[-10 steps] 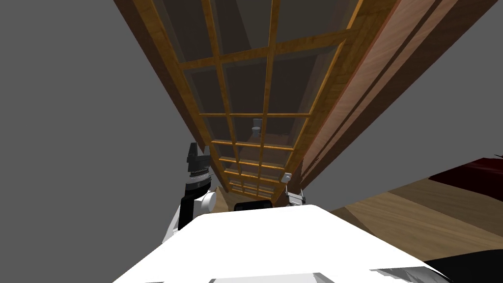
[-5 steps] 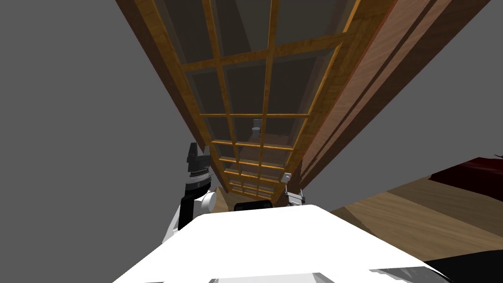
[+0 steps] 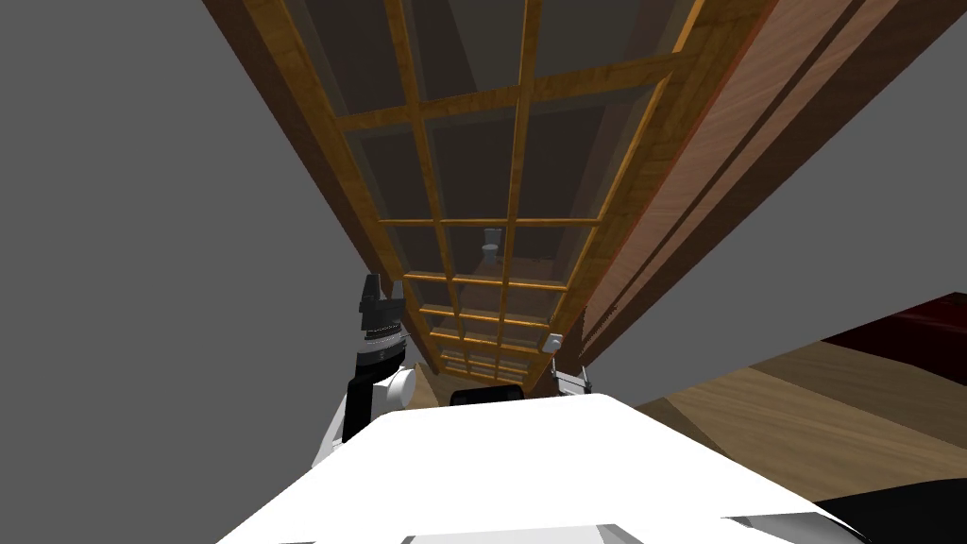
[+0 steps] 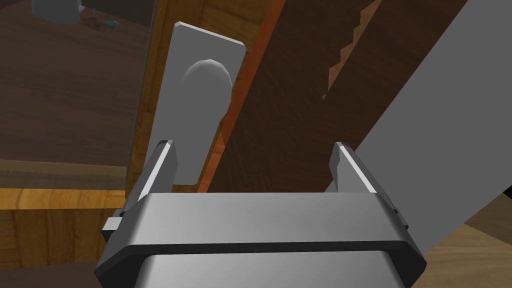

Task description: Push the door open

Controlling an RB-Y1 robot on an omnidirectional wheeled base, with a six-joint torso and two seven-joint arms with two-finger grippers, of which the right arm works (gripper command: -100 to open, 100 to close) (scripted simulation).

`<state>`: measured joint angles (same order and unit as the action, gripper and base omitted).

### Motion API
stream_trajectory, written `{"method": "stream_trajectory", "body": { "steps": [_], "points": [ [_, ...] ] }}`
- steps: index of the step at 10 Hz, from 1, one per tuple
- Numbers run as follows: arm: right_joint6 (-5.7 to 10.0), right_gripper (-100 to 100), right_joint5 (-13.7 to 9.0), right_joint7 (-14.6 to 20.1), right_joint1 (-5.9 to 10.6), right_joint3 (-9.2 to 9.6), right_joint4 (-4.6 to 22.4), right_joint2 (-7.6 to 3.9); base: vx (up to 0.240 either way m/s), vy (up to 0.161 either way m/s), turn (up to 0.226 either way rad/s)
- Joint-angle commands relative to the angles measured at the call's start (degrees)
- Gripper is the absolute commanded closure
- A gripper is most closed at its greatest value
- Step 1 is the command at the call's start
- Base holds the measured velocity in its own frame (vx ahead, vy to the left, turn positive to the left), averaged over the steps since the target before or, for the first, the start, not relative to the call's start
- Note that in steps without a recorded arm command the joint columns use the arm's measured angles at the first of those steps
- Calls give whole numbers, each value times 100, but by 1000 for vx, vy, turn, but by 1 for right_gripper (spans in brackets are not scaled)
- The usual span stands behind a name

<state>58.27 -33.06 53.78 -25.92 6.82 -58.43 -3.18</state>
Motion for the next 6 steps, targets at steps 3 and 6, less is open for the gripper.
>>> {"method": "stream_trajectory", "body": {
  "steps": [3,6],
  "points": [
    [-25,-100,23,-19,213,-20,-98,-50,-4,4,8],
    [-25,-100,23,-19,213,-20,-98,-50,-5,-11,17]
  ]
}}
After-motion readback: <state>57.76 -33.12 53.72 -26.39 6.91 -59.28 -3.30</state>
